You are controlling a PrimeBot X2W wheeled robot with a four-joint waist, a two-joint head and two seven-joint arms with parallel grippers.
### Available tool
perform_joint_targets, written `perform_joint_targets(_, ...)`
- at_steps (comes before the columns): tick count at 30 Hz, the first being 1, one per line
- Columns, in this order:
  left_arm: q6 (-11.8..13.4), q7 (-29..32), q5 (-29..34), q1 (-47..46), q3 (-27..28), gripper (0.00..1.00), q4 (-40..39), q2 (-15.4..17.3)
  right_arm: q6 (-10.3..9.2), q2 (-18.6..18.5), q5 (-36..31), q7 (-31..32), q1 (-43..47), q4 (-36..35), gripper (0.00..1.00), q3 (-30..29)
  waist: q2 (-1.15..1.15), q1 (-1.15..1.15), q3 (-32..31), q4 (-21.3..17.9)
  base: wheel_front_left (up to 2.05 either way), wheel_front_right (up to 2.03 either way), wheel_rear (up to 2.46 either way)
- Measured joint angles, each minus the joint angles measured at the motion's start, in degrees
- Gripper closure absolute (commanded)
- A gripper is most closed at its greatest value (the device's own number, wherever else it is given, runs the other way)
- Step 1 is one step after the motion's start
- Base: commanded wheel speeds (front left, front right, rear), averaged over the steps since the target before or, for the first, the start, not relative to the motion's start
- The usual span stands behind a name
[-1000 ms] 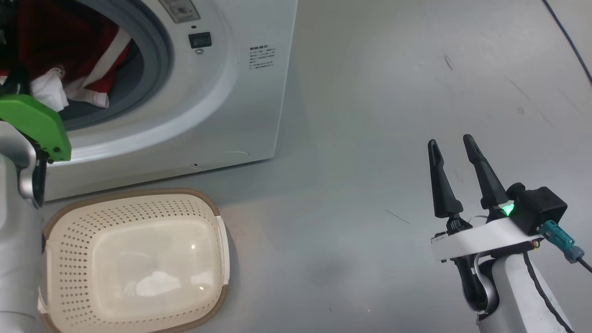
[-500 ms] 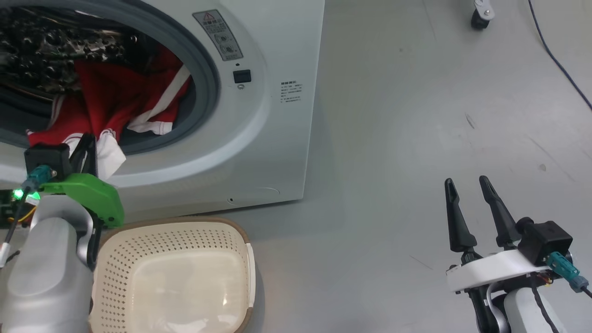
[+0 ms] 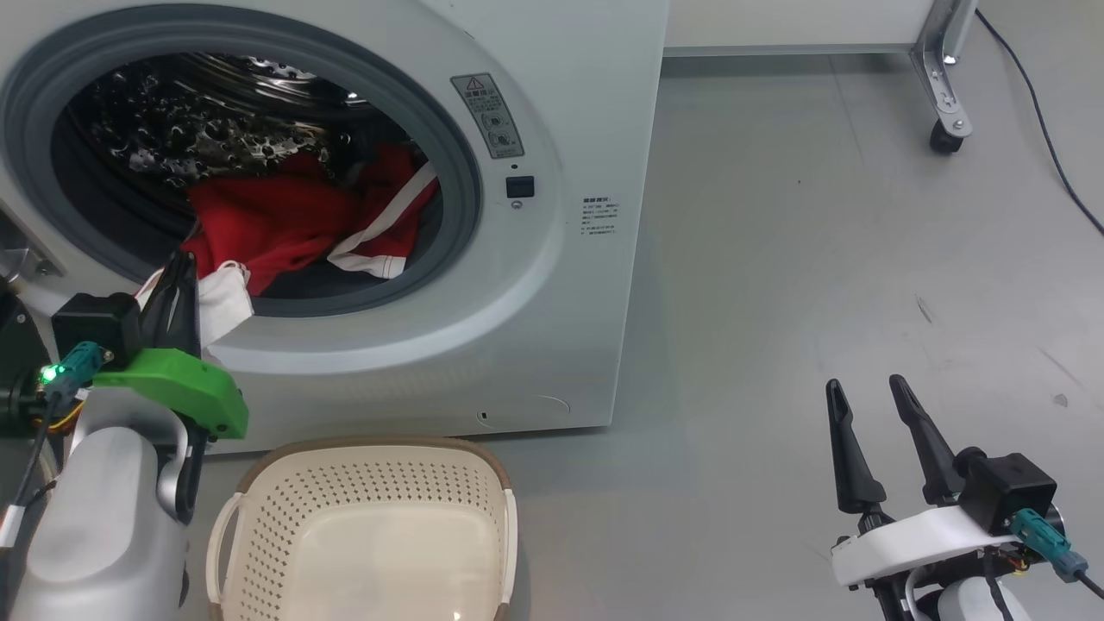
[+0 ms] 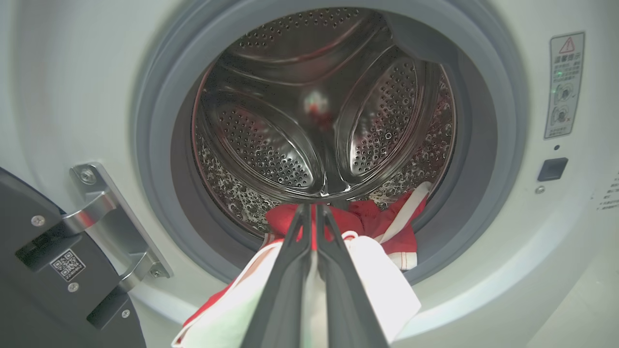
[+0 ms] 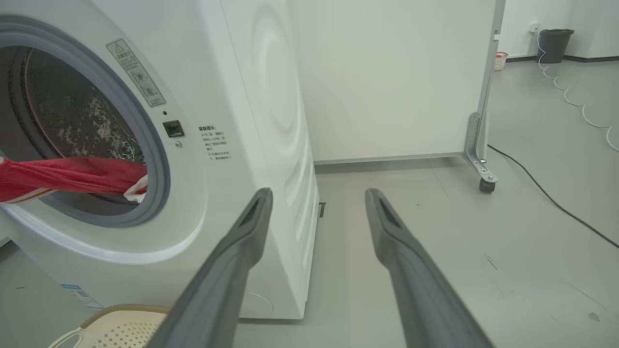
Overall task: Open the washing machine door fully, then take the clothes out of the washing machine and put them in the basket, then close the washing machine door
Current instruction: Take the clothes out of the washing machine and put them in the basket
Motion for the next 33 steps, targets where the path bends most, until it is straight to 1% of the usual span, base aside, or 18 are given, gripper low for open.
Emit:
perform_joint_targets(7, -0.12, -0.44, 0.0, 1.26, 0.1, 1.0, -4.55, -0.26, 0.0, 0.0, 0.0, 0.0, 0.49, -0.56, 0.0, -0.15, 0.0, 0.0, -1.0, 0.9, 0.0, 0.0, 0.0)
perform_joint_targets(10, -0.12, -0.48, 0.09, 2.09, 0.18, 1.0, -8.05, -0.54, 0.0, 0.01, 0.0, 0.0, 1.12, -0.8, 0.0, -0.42, 0.0, 0.0, -1.34, 1.26, 0.0, 0.0, 0.0)
perform_joint_targets(13, -0.12, -0.49, 2.03, 2.35, -0.47, 1.0, -11.98, -0.26, 0.0, 0.03, 0.0, 0.0, 1.24, -1.19, 0.0, -0.78, 0.0, 0.0, -1.53, 1.59, 0.0, 0.0, 0.0)
perform_joint_targets(14, -0.12, -0.49, 2.03, 2.35, -0.47, 1.0, -11.98, -0.26, 0.0, 0.03, 0.0, 0.0, 1.24, -1.19, 0.0, -0.78, 0.0, 0.0, -1.53, 1.59, 0.0, 0.0, 0.0)
perform_joint_targets(15, -0.12, -0.49, 3.03, 2.35, -0.69, 1.0, -15.36, -0.4, 0.0, 0.03, 0.0, 0.0, 1.6, -1.65, 0.0, -1.27, 0.0, 0.0, -1.58, 1.97, 0.0, 0.0, 0.0)
perform_joint_targets(19, 0.08, -0.67, 3.09, 2.46, 0.53, 1.0, -21.49, -0.38, 0.0, 0.08, -0.42, 0.0, 1.92, -1.76, 0.0, -1.04, 0.0, 0.0, -1.61, 2.53, 0.0, 0.0, 0.0)
perform_joint_targets(20, 0.08, -0.67, 3.09, 2.46, 0.53, 1.0, -21.49, -0.38, 0.0, 0.08, -0.42, 0.0, 1.92, -1.76, 0.0, -1.04, 0.0, 0.0, -1.61, 2.53, 0.0, 0.0, 0.0)
perform_joint_targets(25, 0.31, -0.91, 3.79, 3.39, 0.85, 1.0, -28.05, -0.86, 0.0, 0.08, -0.43, 0.0, 2.02, -1.9, 0.0, -1.05, 0.0, 0.0, -1.68, 3.12, 0.0, 0.0, 0.0)
perform_joint_targets(28, 0.67, -0.92, 4.07, 4.16, 1.13, 1.0, -29.92, -1.05, 0.0, 0.09, -0.45, 0.0, 2.18, -1.91, 0.0, -1.02, 0.0, 0.0, -1.74, 3.27, 0.0, 0.0, 0.0)
perform_joint_targets(33, 1.31, -0.92, 4.16, 4.93, 2.92, 1.0, -35.63, -1.23, 0.0, 0.11, -0.51, 0.0, 2.22, -2.12, 0.0, -0.85, 0.0, 0.0, -1.84, 3.45, 0.0, 0.0, 0.0)
